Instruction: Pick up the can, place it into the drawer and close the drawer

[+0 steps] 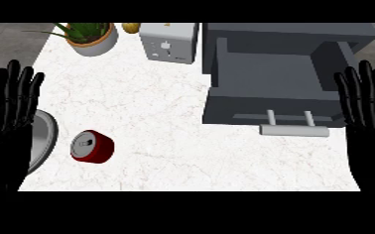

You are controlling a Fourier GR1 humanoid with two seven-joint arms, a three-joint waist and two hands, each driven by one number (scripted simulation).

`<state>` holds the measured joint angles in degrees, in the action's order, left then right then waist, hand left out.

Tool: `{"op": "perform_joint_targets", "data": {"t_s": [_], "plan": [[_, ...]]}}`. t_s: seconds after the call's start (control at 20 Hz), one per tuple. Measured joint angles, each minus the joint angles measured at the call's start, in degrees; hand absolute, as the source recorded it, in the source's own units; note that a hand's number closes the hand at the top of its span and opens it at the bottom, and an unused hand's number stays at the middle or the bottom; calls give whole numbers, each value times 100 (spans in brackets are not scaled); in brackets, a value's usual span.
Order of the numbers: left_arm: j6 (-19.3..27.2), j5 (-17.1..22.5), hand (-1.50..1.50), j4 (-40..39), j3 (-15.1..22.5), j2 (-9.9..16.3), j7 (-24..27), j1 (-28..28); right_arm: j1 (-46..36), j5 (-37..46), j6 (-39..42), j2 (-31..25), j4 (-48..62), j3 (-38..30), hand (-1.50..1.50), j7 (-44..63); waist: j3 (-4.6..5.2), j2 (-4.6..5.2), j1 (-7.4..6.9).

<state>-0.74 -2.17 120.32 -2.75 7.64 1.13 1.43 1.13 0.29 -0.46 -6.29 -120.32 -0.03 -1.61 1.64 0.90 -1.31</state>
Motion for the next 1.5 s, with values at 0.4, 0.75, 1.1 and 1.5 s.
{"op": "perform_joint_targets", "data": {"t_s": [0.4, 0.75, 1.1, 1.5], "plan": [[-1499, 1360, -150, 274, 553, 454, -124, 630, 26, 92, -140, 41, 188, -50, -150, 401, -133, -80, 64], [-2294, 2313, -150, 535, 117, 1160, -772, 1517, 583, 51, -168, 52, -1, -82, -150, 1114, -158, -98, 93], [-2656, 3125, -150, 628, -536, 1358, -1292, 1622, 837, -108, -24, 69, -28, -243, -150, 1106, -165, -97, 116], [-2911, 3399, -150, 385, -1055, 1233, -1602, 1597, 1196, -338, 339, 44, 53, -563, -150, 733, -165, -97, 128]]}}
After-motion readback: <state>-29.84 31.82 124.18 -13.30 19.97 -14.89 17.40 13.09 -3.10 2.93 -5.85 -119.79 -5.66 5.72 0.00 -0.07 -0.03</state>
